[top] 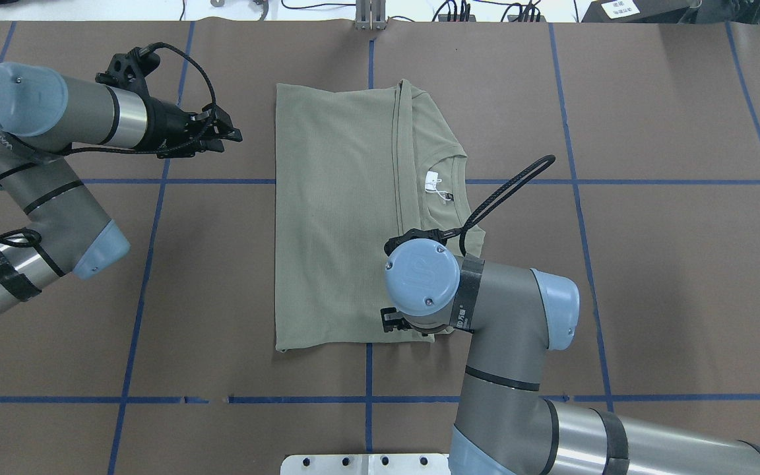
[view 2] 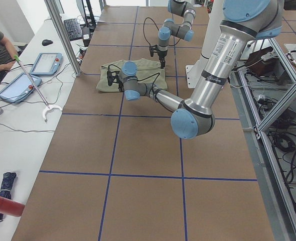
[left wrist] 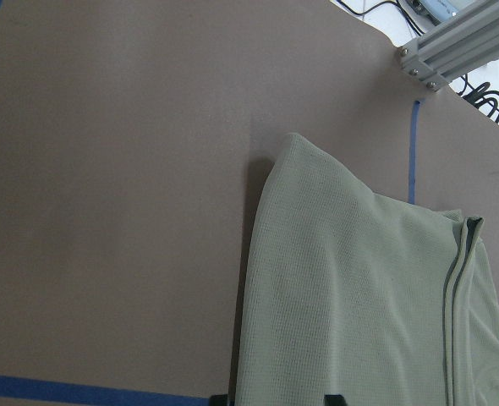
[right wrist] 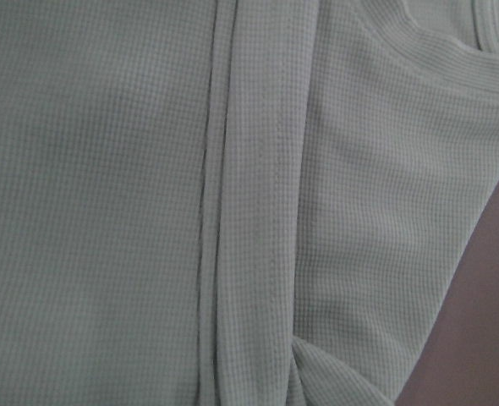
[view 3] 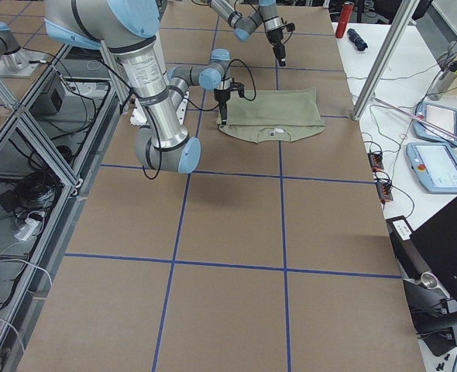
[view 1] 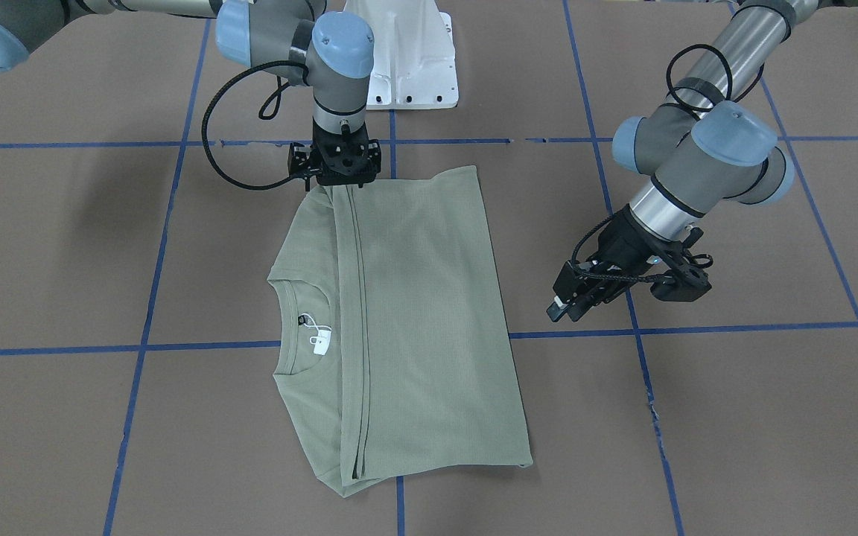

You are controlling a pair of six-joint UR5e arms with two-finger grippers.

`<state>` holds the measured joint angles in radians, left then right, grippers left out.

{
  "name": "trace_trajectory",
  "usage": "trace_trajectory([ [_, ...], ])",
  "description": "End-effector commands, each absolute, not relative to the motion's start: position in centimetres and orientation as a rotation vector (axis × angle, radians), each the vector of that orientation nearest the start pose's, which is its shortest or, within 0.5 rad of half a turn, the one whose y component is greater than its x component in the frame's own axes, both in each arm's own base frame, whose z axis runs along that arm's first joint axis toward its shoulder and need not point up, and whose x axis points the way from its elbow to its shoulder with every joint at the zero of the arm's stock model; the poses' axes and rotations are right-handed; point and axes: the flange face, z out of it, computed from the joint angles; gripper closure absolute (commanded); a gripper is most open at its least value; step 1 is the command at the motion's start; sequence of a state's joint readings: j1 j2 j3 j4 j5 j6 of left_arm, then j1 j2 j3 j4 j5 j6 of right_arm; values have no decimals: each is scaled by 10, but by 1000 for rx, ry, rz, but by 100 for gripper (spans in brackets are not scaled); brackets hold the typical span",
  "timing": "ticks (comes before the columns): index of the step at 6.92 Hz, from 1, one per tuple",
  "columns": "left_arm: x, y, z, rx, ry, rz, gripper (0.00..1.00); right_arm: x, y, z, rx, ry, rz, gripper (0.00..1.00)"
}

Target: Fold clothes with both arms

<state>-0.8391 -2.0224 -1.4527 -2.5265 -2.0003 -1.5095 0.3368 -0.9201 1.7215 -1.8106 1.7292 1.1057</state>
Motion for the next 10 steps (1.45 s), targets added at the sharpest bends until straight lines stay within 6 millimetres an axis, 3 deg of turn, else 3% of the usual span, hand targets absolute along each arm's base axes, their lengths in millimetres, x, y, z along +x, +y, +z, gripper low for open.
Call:
trace_trajectory([
  [1,380,-561,347,220,1305,-386,51,-594,-333,256,64,-533,-191,0],
  [2,380,-561,347,221,1305,-385,51,-590,-335,260,58,-524,-186,0],
  [3,380,-561,347,220,1305,-386,51,-575,-351,267,46,-496,-210,0],
  [4,380,-560,345,223,1309,-384,51,-544,-347,300,38,-458,-236,0],
  [5,381,-560,345,222,1309,-383,51,-500,-336,320,46,-457,-251,0],
  [6,381,-560,344,222,1310,-382,51,-487,-330,330,42,-448,-249,0],
  [7,380,-559,339,218,1305,-384,51,-494,-328,319,41,-446,-251,0],
  [8,379,-557,331,208,1299,-383,51,-498,-340,296,65,-478,-239,0],
  [10,376,-555,324,209,1299,-384,51,-517,-381,253,104,-519,-205,0],
])
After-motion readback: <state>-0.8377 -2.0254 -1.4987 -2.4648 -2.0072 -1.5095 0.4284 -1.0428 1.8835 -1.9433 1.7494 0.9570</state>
